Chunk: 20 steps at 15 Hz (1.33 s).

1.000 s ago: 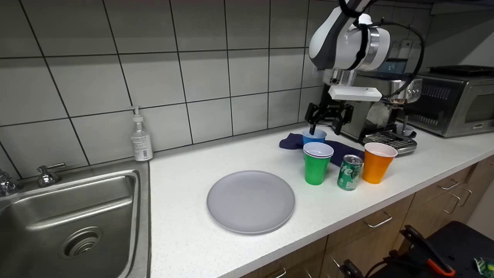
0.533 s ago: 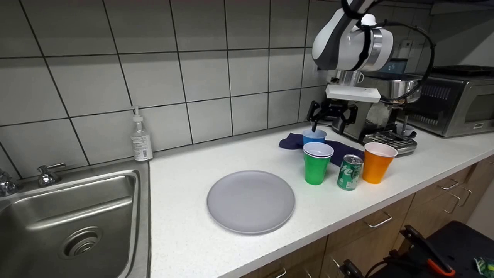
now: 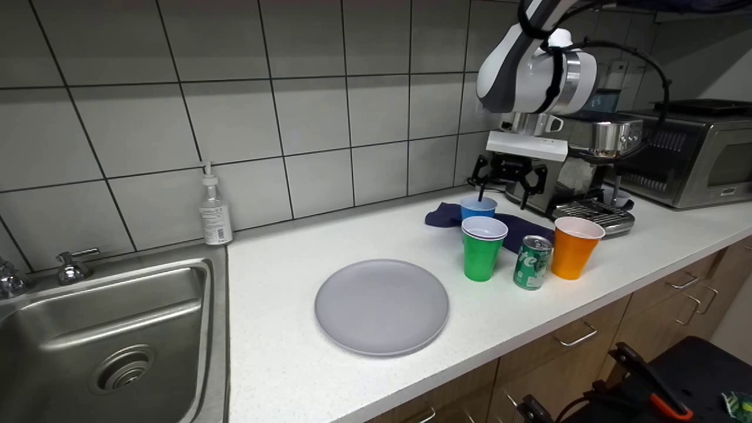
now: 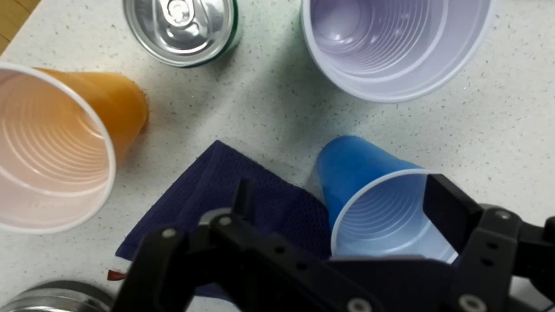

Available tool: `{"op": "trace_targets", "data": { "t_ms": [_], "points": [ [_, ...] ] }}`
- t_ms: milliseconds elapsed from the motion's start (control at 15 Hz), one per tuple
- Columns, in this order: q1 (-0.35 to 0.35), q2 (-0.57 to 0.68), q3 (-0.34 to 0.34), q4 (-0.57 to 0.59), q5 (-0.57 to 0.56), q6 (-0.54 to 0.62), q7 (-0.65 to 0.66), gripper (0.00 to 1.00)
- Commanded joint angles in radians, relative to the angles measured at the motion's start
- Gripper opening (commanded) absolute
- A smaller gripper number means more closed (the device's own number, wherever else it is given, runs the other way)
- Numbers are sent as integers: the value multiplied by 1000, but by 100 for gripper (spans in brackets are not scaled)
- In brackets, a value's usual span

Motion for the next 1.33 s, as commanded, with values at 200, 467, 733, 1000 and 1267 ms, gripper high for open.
{"op": "trace_targets", "data": {
  "t_ms": [200,467,733,1000,1267],
  "points": [
    [21,67,-28,79,-33,-4,206,100],
    [34,110,-45,116,-44,-11,277,100],
    [52,152,-62,140,-54,-14,325,100],
    [63,177,-70,158,-58,-21,351,100],
    [68,185,-74,166,-59,-24,360,100]
  ]
}}
